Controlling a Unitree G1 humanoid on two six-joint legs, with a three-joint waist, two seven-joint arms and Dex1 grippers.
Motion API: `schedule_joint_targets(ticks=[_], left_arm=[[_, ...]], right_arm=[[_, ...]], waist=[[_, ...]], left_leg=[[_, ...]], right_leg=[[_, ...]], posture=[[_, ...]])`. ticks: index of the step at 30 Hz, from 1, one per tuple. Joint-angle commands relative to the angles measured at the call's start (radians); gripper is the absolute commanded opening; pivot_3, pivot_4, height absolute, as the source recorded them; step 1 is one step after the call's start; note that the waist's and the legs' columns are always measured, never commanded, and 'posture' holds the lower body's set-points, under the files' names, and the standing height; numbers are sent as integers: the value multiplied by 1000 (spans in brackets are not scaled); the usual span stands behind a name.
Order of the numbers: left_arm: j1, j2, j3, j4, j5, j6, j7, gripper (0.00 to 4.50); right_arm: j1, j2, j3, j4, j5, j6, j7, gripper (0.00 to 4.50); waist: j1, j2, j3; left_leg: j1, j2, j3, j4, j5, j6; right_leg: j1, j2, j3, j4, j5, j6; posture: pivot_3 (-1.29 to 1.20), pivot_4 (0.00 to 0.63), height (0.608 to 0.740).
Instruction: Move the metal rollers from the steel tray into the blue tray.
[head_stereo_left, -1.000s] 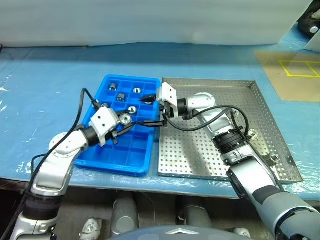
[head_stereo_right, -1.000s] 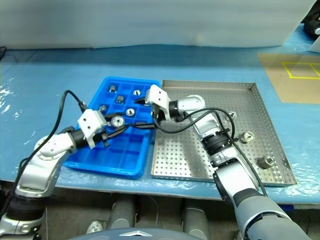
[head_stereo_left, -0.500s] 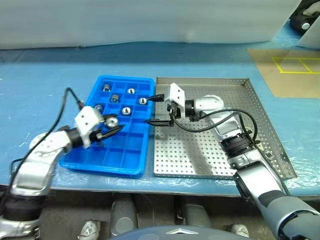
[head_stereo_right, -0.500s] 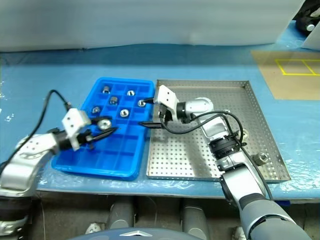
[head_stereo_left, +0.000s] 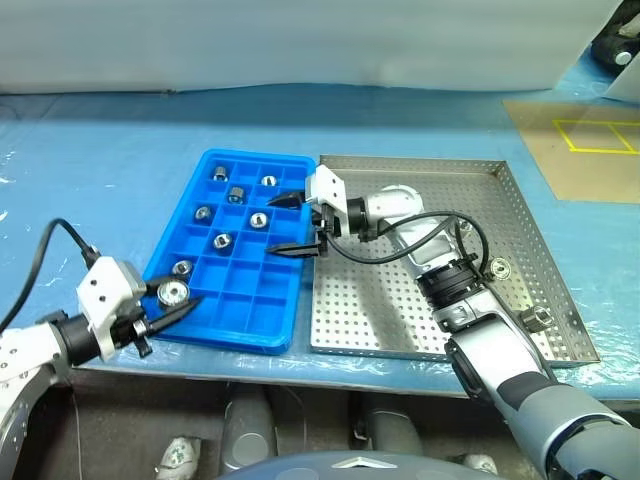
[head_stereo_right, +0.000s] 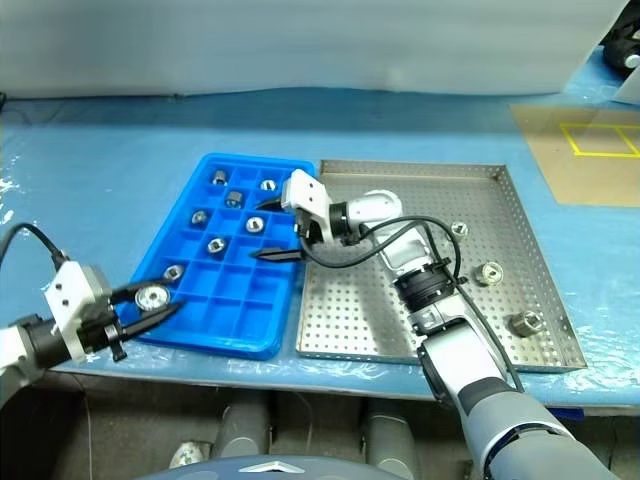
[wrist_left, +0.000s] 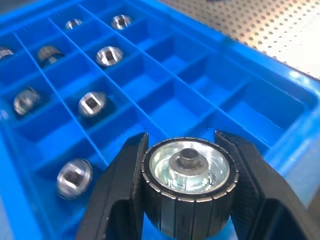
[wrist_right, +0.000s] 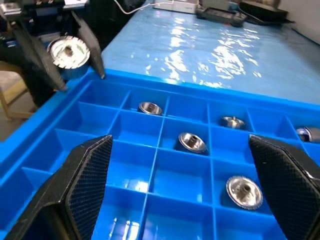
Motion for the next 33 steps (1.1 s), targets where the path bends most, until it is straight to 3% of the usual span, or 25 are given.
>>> schedule_joint_targets(ticks=[1,5,13,22,30,33], left_arm=[[33,-21,12,-33,16,-15,29,1740],[45,-35,-23,-7,46,-9,57,1740],[-96,-47,-130,57,82,-19,105,1740],[-137,-9,-173,135,103,-39,48,1740],[-200,-1,-190,185,145,-68,61,4382],[-218,-5,-198,198,154,-77,64,4382]], right_arm=[[-37,15,-3,15,2,-37,19,4500],[-42,14,-6,35,-3,-52,27,4500],[-29,-8,-15,22,-8,-51,14,4500],[-11,-34,-21,-3,-4,-38,-10,4500],[-5,-44,-25,-35,13,-10,-4,4500],[-5,-46,-23,-46,20,0,8,4500]], waist=[[9,0,0],[14,0,0],[18,0,0],[9,0,0],[9,0,0],[8,0,0]], left_leg=[[0,0,0,-1,0,0],[0,0,0,-1,0,0],[0,0,0,0,1,-1],[0,0,0,0,1,-1],[1,0,0,1,1,-1],[2,0,0,2,1,-1]], right_leg=[[0,0,0,0,0,0],[-1,0,0,0,0,-1],[0,0,0,2,0,-1],[-1,1,0,2,0,-1],[0,1,0,4,0,-1],[0,1,0,4,0,-1]], posture=[[304,150,740],[299,150,740],[259,150,740],[216,150,740],[204,150,740],[197,150,740]])
